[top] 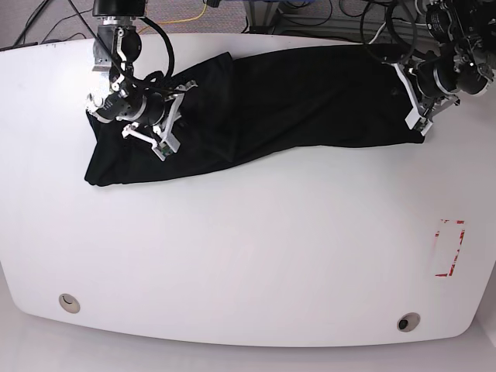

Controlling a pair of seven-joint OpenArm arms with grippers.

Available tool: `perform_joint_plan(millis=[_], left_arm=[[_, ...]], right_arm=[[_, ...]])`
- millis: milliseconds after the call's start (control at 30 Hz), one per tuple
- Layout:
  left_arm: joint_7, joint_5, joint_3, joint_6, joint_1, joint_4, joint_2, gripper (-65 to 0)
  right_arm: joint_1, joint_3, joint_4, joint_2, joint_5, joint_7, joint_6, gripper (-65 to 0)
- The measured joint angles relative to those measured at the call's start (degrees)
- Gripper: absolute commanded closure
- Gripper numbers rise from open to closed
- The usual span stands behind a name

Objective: Layout the t-shirt on the table in an organized manner, then fold the t-shirt properly
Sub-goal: 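Pull the shirt's end with the left gripper to straighten the rectangle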

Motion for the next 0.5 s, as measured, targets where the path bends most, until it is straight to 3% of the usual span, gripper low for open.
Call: perform_joint_plan(millis=[233,333,500], left_arm=[[-1.51,3.61,5.70,-0.02,-5.44,-5.81,-0.59,-21.9],[-1.84,6.23,7.80,-0.04,-7.76,-11.30,-1.01,-21.9],[-10.56,4.11,12.70,-0.46,-13.75,-20.59,-4.20,-21.9]], right_arm=[[0.72,0.92,-8.09,1.55,-0.92,12.37,0.85,-3.2],[1.14,2.12,-10.43,2.01,0.13,14.27,1.36,-3.2],[1.03,5.99,-11.13,1.70,0.24,14.64,1.55,-3.0]])
